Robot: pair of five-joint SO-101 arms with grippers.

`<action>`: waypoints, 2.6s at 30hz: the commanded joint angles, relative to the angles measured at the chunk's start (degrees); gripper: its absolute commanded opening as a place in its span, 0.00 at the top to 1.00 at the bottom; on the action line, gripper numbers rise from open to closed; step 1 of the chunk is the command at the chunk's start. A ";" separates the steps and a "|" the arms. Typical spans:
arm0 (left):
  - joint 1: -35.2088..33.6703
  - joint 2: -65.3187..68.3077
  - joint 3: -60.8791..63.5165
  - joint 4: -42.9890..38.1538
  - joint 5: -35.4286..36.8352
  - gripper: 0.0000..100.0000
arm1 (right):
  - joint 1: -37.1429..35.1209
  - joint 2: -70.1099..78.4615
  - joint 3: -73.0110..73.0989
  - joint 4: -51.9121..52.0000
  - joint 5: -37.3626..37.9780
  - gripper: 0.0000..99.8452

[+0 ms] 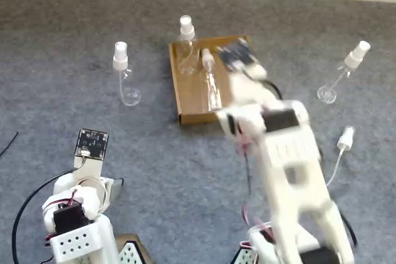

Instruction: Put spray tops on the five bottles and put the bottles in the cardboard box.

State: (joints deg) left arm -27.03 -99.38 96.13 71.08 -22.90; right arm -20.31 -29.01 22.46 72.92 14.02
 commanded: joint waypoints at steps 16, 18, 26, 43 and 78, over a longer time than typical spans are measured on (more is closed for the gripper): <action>0.75 -0.22 1.19 -0.88 -0.70 0.70 | -5.93 59.56 -60.18 6.46 -3.96 0.75; 0.75 -0.22 1.19 -0.88 -0.70 0.70 | -5.93 62.02 -62.29 6.46 -3.96 0.75; 0.75 -0.22 1.19 -0.79 -0.70 0.70 | -2.86 68.18 -65.36 5.93 -3.96 0.75; 0.75 -0.22 1.19 -0.79 -0.70 0.70 | 1.63 71.96 -64.92 1.45 -3.96 0.88; 0.75 -0.13 1.19 -0.79 -0.70 0.70 | 5.41 71.34 -65.45 -0.13 -10.46 0.96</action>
State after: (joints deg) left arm -27.03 -99.38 96.13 71.08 -23.25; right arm -17.49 43.52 -40.57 73.71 4.35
